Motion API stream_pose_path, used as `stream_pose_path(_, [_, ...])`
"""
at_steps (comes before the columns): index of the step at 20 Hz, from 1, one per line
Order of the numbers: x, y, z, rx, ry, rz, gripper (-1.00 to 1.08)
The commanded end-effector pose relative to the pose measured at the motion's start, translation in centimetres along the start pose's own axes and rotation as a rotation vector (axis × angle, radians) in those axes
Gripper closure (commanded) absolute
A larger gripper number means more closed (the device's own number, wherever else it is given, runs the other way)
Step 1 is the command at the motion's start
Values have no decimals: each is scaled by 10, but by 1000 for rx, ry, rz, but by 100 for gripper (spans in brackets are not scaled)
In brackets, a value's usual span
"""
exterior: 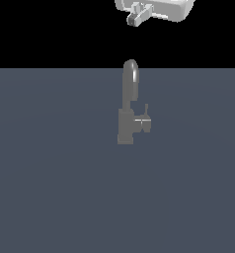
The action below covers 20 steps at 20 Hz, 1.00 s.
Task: Turn on the faucet by rotating a designated handle.
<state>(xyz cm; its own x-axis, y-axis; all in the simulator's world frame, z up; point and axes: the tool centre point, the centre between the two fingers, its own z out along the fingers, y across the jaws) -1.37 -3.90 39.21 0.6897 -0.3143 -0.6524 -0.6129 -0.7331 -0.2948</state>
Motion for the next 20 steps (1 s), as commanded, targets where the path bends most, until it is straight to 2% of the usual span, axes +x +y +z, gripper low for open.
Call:
stream_pose_path(1, [17, 0, -1, 39, -38, 34, 108])
stream_pose_path(12, [94, 8, 6, 220, -212, 194, 108])
stream_pose_path(20, [154, 21, 23, 369, -355, 328, 108])
